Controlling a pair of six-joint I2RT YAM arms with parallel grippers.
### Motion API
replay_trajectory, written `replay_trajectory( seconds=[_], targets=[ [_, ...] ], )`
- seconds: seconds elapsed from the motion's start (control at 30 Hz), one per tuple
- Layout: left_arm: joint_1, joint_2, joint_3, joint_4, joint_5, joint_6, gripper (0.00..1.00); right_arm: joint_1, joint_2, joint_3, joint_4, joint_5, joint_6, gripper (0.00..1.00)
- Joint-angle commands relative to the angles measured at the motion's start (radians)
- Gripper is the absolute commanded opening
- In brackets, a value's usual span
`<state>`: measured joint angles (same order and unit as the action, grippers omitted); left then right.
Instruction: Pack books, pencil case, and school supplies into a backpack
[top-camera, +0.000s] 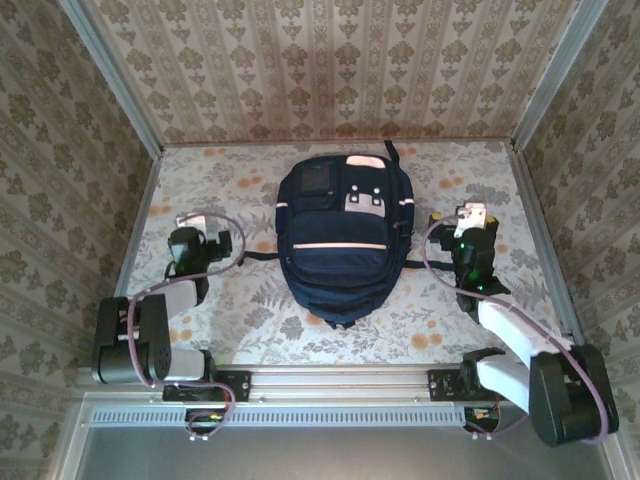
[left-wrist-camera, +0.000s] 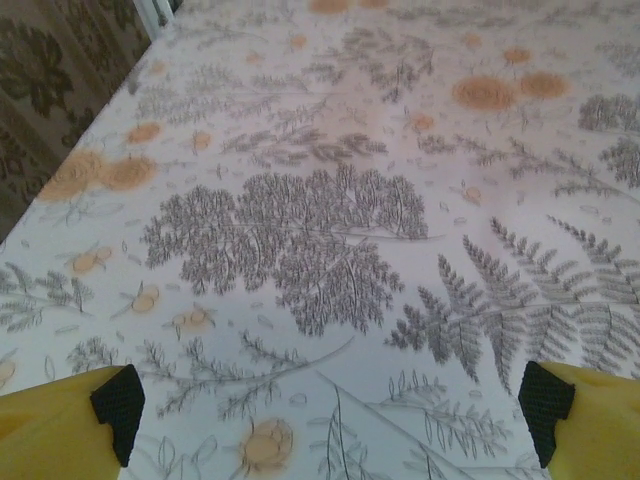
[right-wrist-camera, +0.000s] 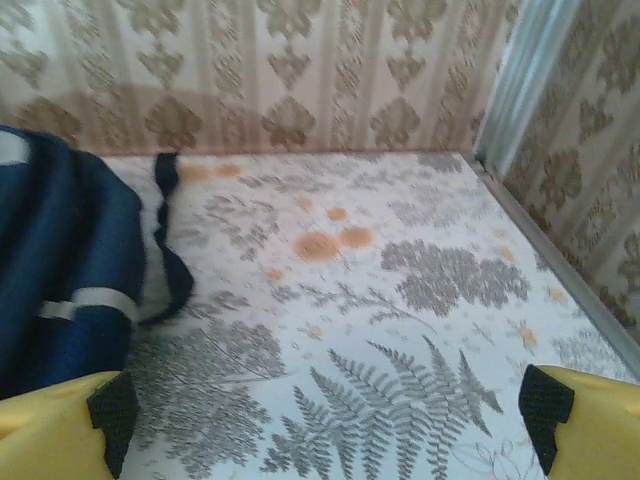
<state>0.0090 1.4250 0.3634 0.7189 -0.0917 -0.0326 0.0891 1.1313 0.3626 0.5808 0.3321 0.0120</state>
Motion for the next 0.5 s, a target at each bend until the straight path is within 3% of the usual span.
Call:
replay_trajectory(
  seconds=[0.0, 0.03, 0.1, 0.2, 0.27, 0.37, 0.47],
  targets=[
    [0.021, 0.135, -0.089, 0.427, 0.029, 0.012, 1.0, -0.064, 0.095, -0.065, 0.149, -0.006, 0.119, 1.0],
    [0.028, 0.122, -0.085, 0.389, 0.069, 0.014, 1.0, -0.088, 0.123, -0.073, 0.201, 0.004, 0.156, 1.0],
    [0.027, 0.108, -0.02, 0.242, 0.114, 0.025, 1.0, -0.137, 0.141, -0.055, 0.183, -0.102, 0.172, 1.0],
    [0.021, 0.107, 0.011, 0.195, 0.136, 0.042, 1.0, -0.168, 0.34, -0.146, 0.579, -0.277, 0.138, 1.0],
    [0.007, 0.109, 0.019, 0.172, 0.11, 0.05, 1.0, -0.161, 0.435, -0.121, 0.646, -0.322, 0.121, 1.0],
    [-0.029, 0.112, 0.046, 0.126, 0.077, 0.09, 1.0, -0.126, 0.387, 0.014, 0.324, -0.305, 0.076, 1.0],
    [-0.029, 0.111, 0.045, 0.129, 0.079, 0.091, 1.0, -0.062, 0.4, 0.048, 0.271, -0.232, 0.023, 1.0]
  ],
)
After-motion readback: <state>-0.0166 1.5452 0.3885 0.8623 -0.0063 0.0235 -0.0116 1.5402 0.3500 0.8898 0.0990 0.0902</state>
